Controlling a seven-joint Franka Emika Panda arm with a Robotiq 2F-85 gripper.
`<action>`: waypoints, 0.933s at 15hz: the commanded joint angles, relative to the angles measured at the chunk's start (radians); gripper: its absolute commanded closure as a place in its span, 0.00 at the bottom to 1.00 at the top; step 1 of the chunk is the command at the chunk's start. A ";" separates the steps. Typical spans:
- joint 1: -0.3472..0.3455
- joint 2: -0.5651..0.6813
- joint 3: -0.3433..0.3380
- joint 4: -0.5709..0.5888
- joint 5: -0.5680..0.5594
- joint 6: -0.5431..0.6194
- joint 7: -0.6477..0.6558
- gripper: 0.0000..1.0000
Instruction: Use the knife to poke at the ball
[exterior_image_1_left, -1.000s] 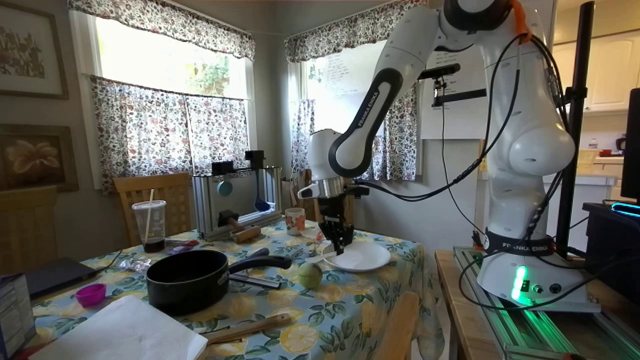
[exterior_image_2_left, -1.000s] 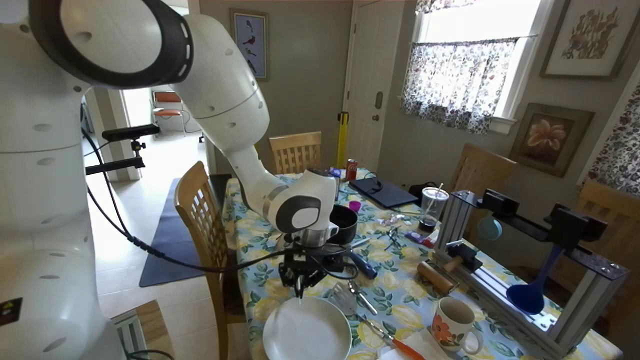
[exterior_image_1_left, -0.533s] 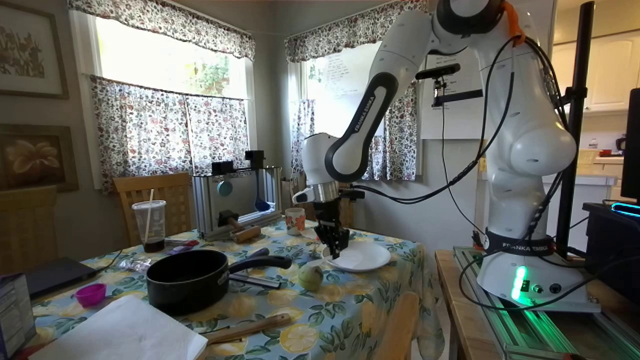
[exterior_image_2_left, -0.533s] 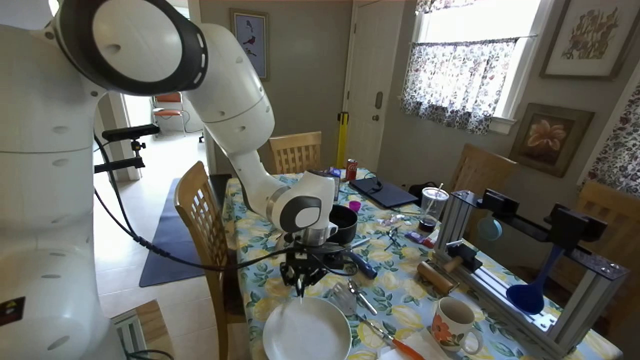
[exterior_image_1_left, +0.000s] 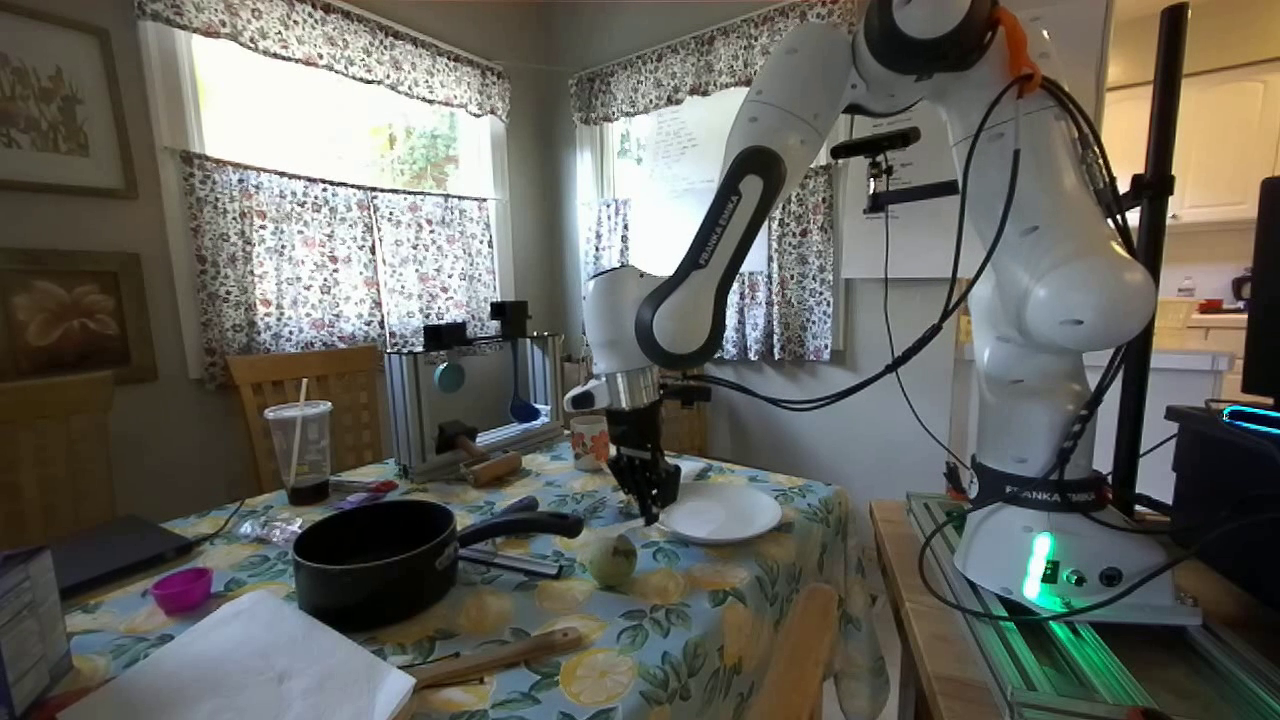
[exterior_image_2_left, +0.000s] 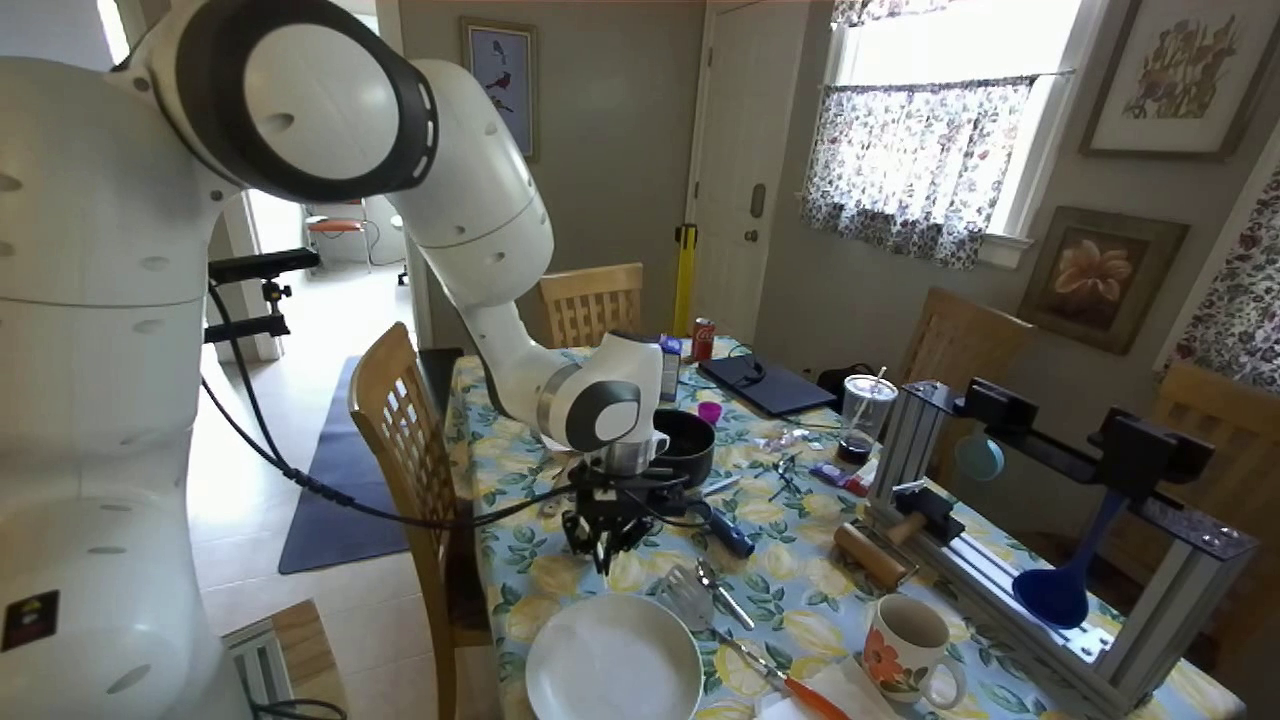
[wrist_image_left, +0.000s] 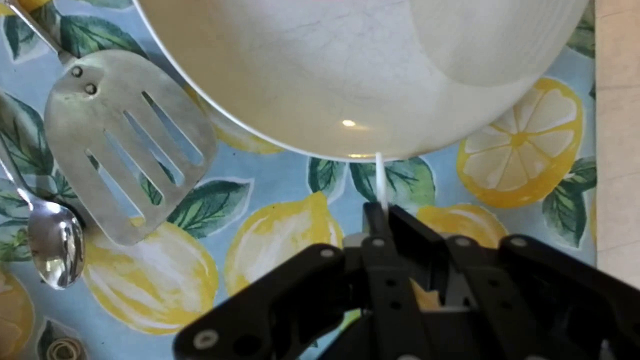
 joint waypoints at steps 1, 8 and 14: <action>0.017 0.044 0.015 0.027 -0.032 -0.004 0.034 0.98; 0.039 0.026 0.014 0.010 -0.093 -0.035 0.054 0.98; 0.037 -0.006 0.004 -0.014 -0.165 -0.067 0.090 0.98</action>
